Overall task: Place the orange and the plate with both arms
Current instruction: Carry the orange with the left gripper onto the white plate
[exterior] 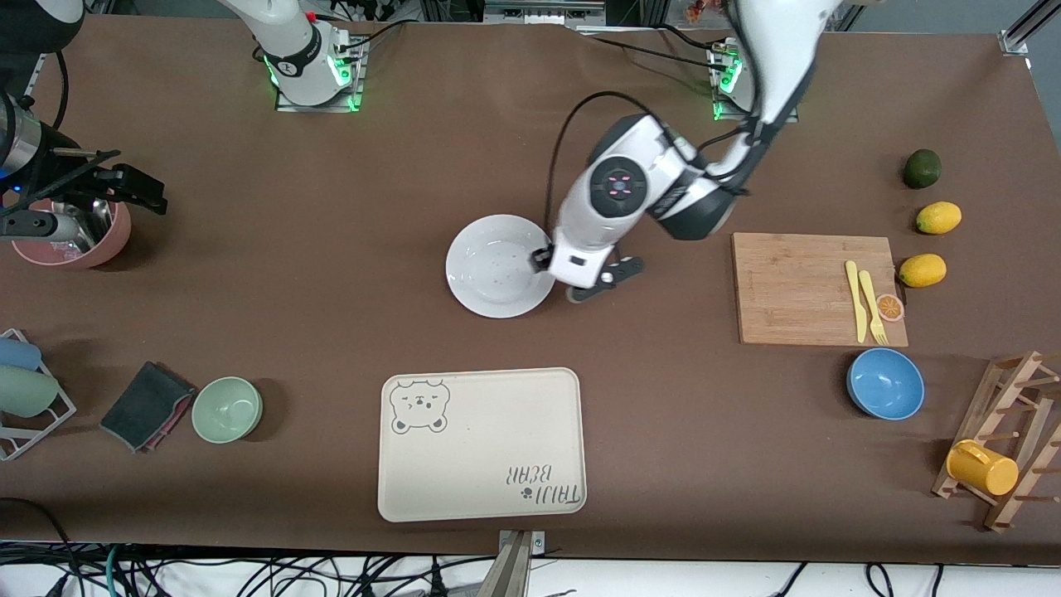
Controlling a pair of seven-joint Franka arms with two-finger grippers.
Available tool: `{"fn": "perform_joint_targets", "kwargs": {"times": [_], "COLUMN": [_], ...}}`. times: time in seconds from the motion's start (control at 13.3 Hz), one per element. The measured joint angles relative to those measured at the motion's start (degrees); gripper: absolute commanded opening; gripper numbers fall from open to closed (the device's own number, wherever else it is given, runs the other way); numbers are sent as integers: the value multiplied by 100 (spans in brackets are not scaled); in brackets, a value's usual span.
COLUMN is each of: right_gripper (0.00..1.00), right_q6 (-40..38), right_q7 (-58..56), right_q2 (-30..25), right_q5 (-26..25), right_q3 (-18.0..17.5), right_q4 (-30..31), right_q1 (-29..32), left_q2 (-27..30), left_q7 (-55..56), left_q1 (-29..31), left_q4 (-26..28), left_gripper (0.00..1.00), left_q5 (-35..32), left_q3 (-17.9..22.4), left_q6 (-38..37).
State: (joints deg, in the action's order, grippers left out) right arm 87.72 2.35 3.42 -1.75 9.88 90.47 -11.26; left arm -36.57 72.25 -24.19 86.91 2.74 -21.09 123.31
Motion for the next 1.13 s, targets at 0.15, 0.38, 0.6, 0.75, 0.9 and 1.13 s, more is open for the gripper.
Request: {"fn": "perform_joint_targets", "kwargs": {"times": [0.15,0.38,0.6,0.75,0.9,1.13], "right_gripper": [100,100,100,100,100,100], "right_q6": [-9,-14,-153,-108,486,1712], "right_q7": [0,0,0,-1,-37,-582], "right_q2": [6,90,321,550,746,800], "right_q5": [0,0,384,1254,2181,3161], "right_q3": [5,18,0,6,3,-162], "right_q4": [25,53,140,431,1065,2159], "right_q1": [1,4,-34,-35,-38,-45], "left_q2": [-445,-944,-1128,-1128,-1127,-974], "left_q7": [558,857,864,869,876,877], "left_q1": [-405,-697,-695,-691,-684,-601], "left_q4": [-79,-104,-142,-146,-148,-306], "left_gripper": [19,23,52,100,100,100], "left_q5": [0,0,0,0,0,0], "left_q3": [13,53,95,107,176,340], "left_q6": [890,1428,1517,1509,1483,719]}}
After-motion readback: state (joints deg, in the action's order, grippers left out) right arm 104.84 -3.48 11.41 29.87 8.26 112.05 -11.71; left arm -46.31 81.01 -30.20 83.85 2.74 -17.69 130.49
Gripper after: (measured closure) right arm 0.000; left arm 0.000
